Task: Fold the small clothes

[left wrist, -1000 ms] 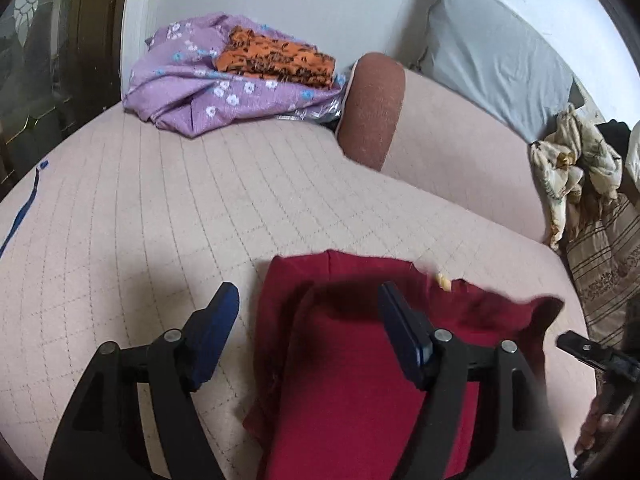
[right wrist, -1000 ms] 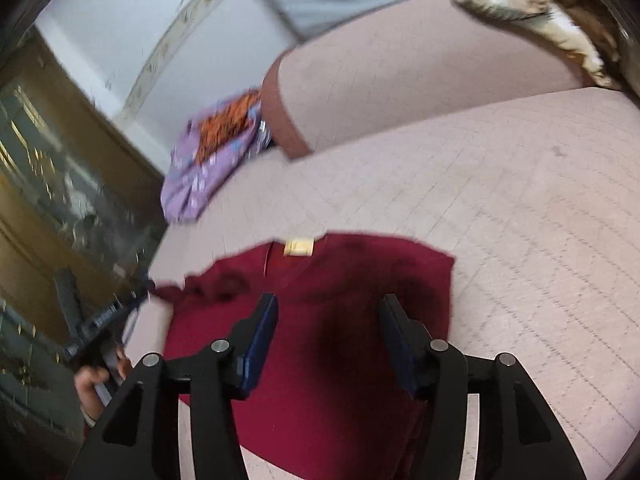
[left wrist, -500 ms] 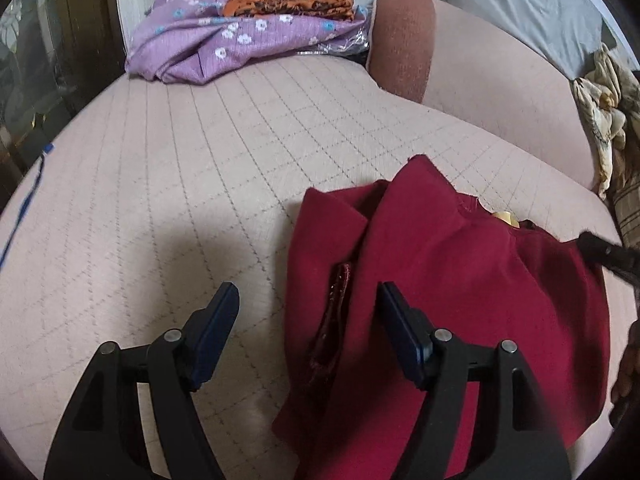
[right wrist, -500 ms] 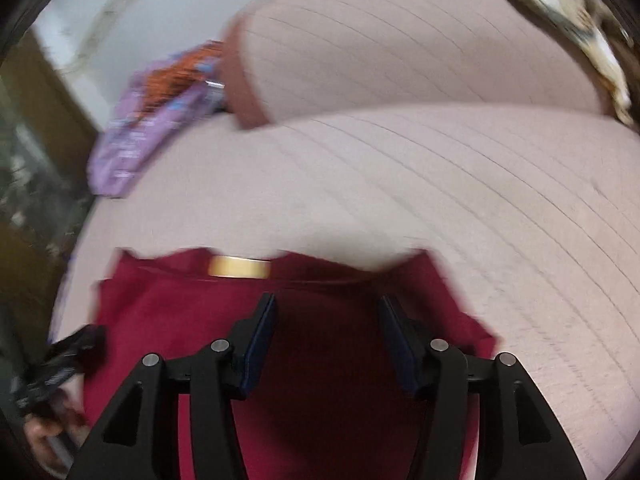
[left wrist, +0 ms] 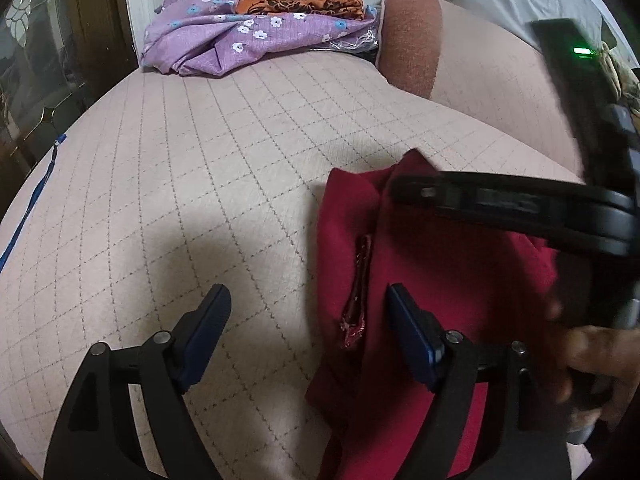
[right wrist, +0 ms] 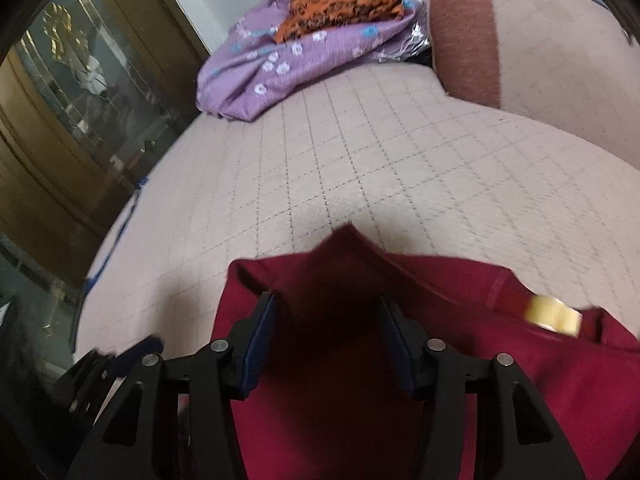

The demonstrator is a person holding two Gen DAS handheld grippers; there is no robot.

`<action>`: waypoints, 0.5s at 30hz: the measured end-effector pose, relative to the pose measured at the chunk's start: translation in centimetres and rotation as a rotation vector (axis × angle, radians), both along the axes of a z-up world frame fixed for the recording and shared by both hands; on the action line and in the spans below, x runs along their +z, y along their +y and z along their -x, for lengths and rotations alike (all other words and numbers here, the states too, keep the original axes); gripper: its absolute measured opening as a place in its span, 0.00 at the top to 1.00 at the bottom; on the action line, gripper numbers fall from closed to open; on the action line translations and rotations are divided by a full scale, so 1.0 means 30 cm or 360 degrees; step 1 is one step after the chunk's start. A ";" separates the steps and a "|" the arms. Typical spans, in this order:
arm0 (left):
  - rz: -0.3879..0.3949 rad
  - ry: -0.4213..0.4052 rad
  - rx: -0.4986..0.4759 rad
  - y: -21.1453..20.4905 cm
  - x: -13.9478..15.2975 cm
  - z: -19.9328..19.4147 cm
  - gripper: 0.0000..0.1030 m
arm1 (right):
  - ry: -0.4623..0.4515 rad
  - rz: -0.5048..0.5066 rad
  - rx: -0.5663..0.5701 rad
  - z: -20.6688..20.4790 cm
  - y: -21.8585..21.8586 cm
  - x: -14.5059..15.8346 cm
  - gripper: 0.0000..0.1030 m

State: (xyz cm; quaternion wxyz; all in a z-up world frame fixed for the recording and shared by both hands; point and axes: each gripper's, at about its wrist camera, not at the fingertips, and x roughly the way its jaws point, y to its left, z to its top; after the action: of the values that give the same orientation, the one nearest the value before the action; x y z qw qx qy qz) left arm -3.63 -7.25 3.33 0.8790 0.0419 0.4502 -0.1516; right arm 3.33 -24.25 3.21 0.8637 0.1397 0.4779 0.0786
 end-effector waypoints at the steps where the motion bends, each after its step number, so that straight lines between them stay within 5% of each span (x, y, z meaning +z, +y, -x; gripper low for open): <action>1: -0.0002 0.0005 0.0003 0.000 -0.003 -0.006 0.22 | 0.0022 -0.0012 -0.0009 -0.010 0.003 -0.016 0.48; 15: 0.0022 0.0022 0.0007 0.012 -0.004 -0.001 0.22 | -0.0032 0.0018 0.0086 0.029 0.072 0.061 0.46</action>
State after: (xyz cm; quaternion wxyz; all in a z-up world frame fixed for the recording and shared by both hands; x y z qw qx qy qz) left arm -3.60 -6.90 3.20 0.8765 0.0337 0.4552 -0.1530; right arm 2.45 -22.09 5.05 0.8668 0.1210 0.4732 0.1007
